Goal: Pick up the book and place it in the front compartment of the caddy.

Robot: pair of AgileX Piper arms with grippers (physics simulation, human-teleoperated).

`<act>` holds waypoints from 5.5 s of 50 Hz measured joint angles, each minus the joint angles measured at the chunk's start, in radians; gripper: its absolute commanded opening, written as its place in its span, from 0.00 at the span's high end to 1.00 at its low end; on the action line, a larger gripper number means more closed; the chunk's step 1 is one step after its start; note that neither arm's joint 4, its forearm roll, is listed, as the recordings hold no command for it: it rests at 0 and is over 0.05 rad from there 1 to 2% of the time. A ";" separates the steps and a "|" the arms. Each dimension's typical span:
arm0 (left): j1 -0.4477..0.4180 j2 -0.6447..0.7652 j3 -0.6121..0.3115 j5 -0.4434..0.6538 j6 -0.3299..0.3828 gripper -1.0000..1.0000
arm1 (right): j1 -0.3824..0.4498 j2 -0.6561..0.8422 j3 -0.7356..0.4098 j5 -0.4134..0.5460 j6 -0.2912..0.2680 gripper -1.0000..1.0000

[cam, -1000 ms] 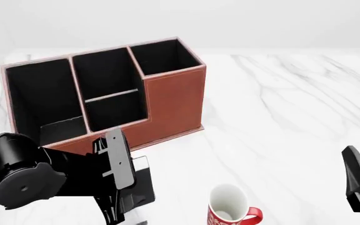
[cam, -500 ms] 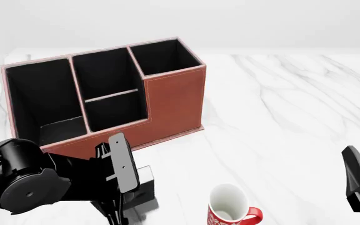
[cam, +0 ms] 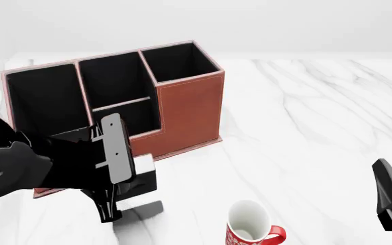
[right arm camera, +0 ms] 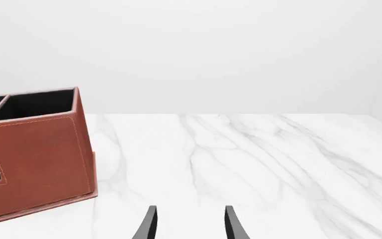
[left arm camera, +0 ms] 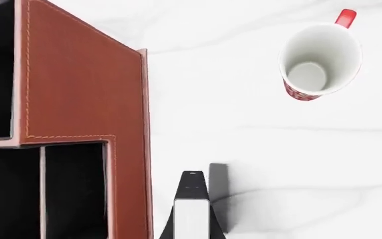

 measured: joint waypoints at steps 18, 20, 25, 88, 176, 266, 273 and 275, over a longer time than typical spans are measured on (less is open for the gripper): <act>0.092 -0.011 -0.139 0.098 0.126 1.00 | 0.000 0.000 0.000 0.000 0.000 0.00; 0.102 -0.007 -0.156 0.105 0.137 1.00 | 0.000 0.000 0.000 0.000 0.000 0.00; 0.126 0.009 -0.199 0.119 0.163 1.00 | 0.000 0.000 0.000 0.000 0.000 0.00; 0.351 0.328 -0.506 -0.024 0.349 1.00 | 0.000 0.000 0.000 0.000 0.000 0.00; 0.421 0.533 -0.489 -0.319 0.443 1.00 | 0.000 0.000 0.000 0.000 0.000 0.00; 0.468 0.594 -0.508 -0.366 0.489 0.00 | 0.000 0.000 0.000 0.000 0.000 0.00; 0.465 0.558 -0.492 -0.353 0.498 0.00 | 0.000 0.000 0.000 0.000 0.000 0.00; 0.464 0.546 -0.486 -0.349 0.501 0.00 | 0.000 0.000 0.000 0.000 0.000 0.00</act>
